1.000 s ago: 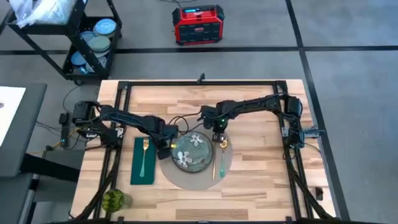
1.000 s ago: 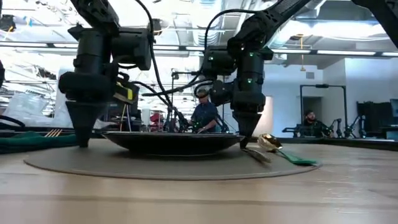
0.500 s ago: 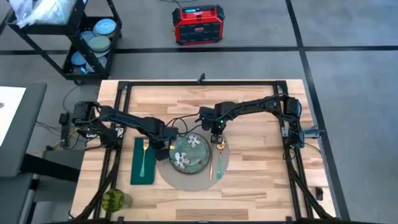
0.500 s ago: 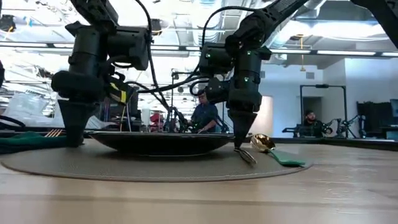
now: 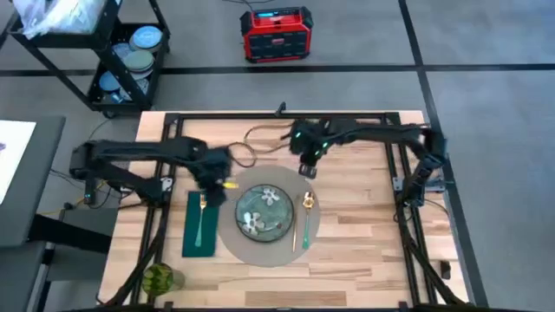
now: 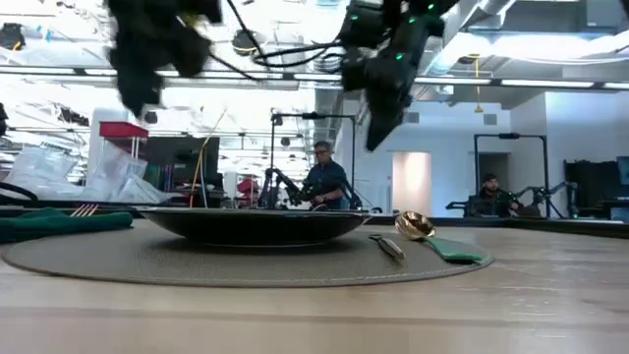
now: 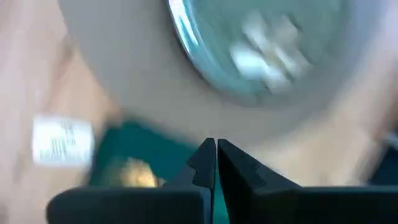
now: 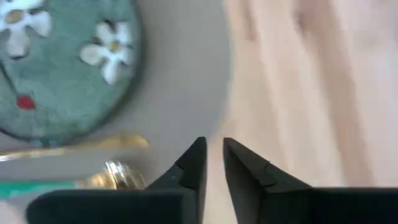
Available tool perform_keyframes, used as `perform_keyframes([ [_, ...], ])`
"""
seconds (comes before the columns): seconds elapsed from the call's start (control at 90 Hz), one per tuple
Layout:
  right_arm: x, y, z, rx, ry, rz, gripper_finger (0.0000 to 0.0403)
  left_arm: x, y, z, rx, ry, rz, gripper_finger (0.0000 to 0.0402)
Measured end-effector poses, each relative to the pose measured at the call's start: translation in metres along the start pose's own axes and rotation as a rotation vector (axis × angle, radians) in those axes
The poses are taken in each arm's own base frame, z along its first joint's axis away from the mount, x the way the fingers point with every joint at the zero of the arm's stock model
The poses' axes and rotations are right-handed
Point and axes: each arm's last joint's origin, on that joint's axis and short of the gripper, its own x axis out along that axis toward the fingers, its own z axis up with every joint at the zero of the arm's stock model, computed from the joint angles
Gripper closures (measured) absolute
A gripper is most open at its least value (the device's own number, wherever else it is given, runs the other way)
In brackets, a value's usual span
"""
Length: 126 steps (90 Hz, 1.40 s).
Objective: Set table place
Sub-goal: Put the green cup to the top right of the gray table placemat
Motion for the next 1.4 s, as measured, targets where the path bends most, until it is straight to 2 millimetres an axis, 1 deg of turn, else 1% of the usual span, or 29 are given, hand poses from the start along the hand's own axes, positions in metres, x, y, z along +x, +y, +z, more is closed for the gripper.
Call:
perform_keyframes([
  [0.067, -0.015, -0.006, -0.005, 0.021, -0.003, -0.008, 0.0316, -0.026, -0.006, -0.025, -0.004, 0.040, -0.018, 0.0402],
  [0.144, -0.026, -0.009, -0.009, 0.030, -0.012, -0.012, 0.0293, -0.047, -0.012, -0.055, 0.011, 0.056, -0.021, 0.0402],
  [0.211, -0.032, -0.008, -0.011, 0.041, -0.020, -0.012, 0.0276, -0.057, -0.016, -0.075, 0.026, 0.011, -0.063, 0.0402],
  [0.278, -0.033, -0.006, -0.011, 0.061, -0.029, -0.009, 0.0261, -0.060, -0.018, -0.090, 0.035, -0.045, -0.102, 0.0402],
  [0.378, -0.033, 0.002, -0.010, 0.085, -0.032, 0.004, 0.0243, -0.055, -0.017, -0.107, 0.056, -0.067, -0.086, 0.0402],
  [0.511, -0.030, 0.017, -0.006, 0.111, -0.051, 0.014, 0.0232, -0.037, -0.024, -0.117, 0.151, 0.013, -0.111, 0.0402],
  [0.578, -0.028, 0.024, -0.005, 0.121, -0.054, 0.022, 0.0230, -0.026, -0.034, -0.120, 0.192, 0.072, -0.154, 0.0402],
  [0.622, -0.028, 0.029, -0.004, 0.124, -0.062, 0.028, 0.0229, -0.021, -0.043, -0.121, 0.230, 0.079, -0.191, 0.0402],
  [0.722, -0.028, 0.040, -0.003, 0.124, -0.078, 0.039, 0.0229, -0.016, -0.066, -0.125, 0.331, 0.078, -0.290, 0.0402],
  [0.844, -0.027, 0.050, -0.004, 0.119, -0.076, 0.030, 0.0229, -0.009, -0.081, -0.137, 0.396, 0.132, -0.305, 0.0402],
  [0.933, -0.028, 0.054, -0.004, 0.139, -0.075, 0.034, 0.0229, -0.003, -0.089, -0.147, 0.411, 0.152, -0.284, 0.0402],
  [1.067, -0.027, 0.059, -0.005, 0.153, -0.075, 0.040, 0.0229, 0.003, -0.100, -0.161, 0.419, 0.114, -0.267, 0.0402],
  [1.244, -0.028, 0.060, -0.004, 0.182, -0.078, 0.043, 0.0228, 0.010, -0.103, -0.174, 0.455, 0.064, -0.188, 0.0402],
  [1.333, -0.028, 0.061, -0.004, 0.183, -0.085, 0.046, 0.0228, 0.012, -0.104, -0.178, 0.502, 0.026, -0.169, 0.0402],
  [1.4, -0.028, 0.061, -0.003, 0.185, -0.096, 0.048, 0.0228, 0.012, -0.105, -0.178, 0.490, -0.027, -0.155, 0.0402],
])
